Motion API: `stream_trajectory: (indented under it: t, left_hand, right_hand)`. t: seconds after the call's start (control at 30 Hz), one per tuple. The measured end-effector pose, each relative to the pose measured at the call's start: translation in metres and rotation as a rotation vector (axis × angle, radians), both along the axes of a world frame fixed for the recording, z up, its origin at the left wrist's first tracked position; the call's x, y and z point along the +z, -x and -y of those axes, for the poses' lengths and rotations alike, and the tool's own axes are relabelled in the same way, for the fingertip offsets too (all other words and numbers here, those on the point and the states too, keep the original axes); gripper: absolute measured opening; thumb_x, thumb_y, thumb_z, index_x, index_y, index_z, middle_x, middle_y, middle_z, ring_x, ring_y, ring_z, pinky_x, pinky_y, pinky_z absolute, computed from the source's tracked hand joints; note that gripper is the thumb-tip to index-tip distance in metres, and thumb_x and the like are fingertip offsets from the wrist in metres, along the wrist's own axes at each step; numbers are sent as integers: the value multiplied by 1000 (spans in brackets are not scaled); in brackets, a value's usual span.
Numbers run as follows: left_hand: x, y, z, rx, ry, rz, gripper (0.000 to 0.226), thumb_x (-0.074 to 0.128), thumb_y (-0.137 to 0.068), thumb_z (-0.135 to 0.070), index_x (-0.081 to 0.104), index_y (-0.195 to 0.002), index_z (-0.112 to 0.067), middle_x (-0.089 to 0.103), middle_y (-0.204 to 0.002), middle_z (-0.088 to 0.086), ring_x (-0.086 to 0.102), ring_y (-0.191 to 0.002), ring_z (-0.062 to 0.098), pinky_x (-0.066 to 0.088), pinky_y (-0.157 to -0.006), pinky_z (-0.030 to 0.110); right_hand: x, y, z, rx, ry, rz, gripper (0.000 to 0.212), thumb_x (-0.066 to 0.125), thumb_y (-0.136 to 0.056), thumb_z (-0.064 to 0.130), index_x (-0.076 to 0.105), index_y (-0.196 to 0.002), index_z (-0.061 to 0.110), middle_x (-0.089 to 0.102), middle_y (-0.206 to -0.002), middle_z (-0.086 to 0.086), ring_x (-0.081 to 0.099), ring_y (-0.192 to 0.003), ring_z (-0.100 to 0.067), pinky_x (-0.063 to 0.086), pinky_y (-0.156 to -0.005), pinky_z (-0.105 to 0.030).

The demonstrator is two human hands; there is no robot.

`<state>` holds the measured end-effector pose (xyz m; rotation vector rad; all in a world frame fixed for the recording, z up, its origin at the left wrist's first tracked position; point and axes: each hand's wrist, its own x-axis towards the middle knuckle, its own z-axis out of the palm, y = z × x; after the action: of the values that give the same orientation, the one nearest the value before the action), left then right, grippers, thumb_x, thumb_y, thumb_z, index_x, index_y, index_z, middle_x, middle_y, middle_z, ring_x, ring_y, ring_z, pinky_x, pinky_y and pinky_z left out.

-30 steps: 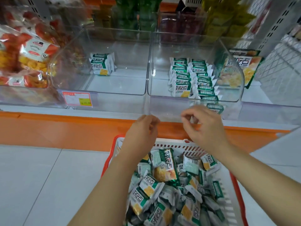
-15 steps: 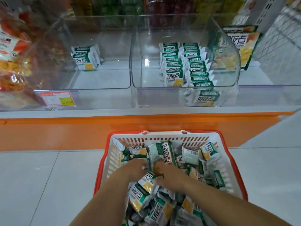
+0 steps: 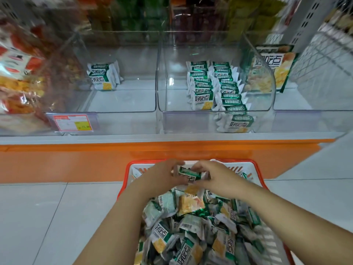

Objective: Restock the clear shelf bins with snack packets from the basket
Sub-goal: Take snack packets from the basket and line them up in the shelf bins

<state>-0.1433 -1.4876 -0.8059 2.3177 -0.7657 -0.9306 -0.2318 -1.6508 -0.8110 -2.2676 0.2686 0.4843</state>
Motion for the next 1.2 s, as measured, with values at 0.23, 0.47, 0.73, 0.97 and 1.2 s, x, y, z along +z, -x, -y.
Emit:
stream_trajectory:
  t: [0.23,0.47,0.73,0.97,1.2]
  left_hand:
    - [63,15,5,236,489,-17,29,68,-86,-17,60,-111,-28,72,-91,-8,69,-75,2,57,-67,26]
    - [84,17,11,366,760,142,28,67,-85,-23,62,-112,-30,70,-101,-12,65,-97,4,52,-91,29]
    - [62,-6,4,564,514,533,32,59,-92,-21,55,-122,-32,39,-142,-8,20,-138,13,13,-102,17]
    - [48,-13,10,494,454,621,36,59,-91,-23,56,-126,-29,37,-146,-7,5,-142,11,8,-106,21]
    - [44,-17,11,477,464,672,36,60,-90,-22,57,-126,-27,40,-144,-5,7,-142,14,13,-112,31]
  right_hand:
    - [84,12,5,-32,9,300,30,65,-88,28,49,-107,44,55,-108,28,57,-84,3,43,-68,-7]
    - [138,-9,9,-22,178,561,28,71,-81,19,53,-91,37,55,-93,25,53,-94,1,41,-82,-16]
    - [116,-86,65,-191,314,583,22,70,-84,16,53,-95,25,54,-102,12,49,-97,-5,35,-85,-19]
    - [87,-125,85,-84,388,410,25,75,-78,13,54,-84,26,59,-99,5,57,-100,-17,45,-89,-31]
    - [84,-137,86,-78,695,387,20,76,-77,27,59,-88,28,61,-102,2,52,-105,-23,34,-90,-36]
